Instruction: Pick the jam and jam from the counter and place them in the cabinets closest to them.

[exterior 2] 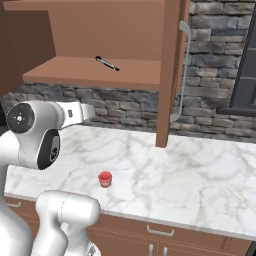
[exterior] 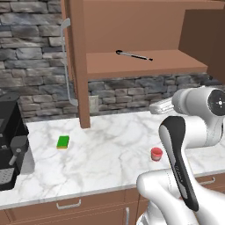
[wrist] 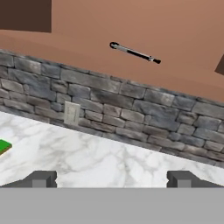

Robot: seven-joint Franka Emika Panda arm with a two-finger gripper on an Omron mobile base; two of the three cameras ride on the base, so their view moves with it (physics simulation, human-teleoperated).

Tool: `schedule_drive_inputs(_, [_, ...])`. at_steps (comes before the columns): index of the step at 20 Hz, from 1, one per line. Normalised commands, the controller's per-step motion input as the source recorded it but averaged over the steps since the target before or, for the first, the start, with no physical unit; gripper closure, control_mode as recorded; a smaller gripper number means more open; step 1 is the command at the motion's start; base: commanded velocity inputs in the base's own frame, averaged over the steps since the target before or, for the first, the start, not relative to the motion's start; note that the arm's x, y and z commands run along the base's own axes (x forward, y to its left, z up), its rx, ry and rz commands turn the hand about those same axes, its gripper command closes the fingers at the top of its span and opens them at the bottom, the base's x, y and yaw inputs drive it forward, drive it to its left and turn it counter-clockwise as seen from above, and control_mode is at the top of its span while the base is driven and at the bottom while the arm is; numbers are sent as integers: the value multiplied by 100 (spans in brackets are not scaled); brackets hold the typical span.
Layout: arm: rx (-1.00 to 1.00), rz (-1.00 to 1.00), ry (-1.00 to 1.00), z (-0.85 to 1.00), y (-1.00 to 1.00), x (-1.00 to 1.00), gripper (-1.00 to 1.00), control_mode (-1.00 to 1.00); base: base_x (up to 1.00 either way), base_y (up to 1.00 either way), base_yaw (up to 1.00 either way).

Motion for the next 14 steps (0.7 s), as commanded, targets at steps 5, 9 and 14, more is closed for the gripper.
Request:
schedule_drive_inputs(5, [-2,0,7,-7,0,-2,-100,-100,0,0,0])
schedule_drive_inputs(9, [-2,0,9,-15,-4,-9,-100,-100,0,0,0])
schedule_drive_inputs(14, [0,0,5,-23,-19,-14,-100,-100,0,0,0])
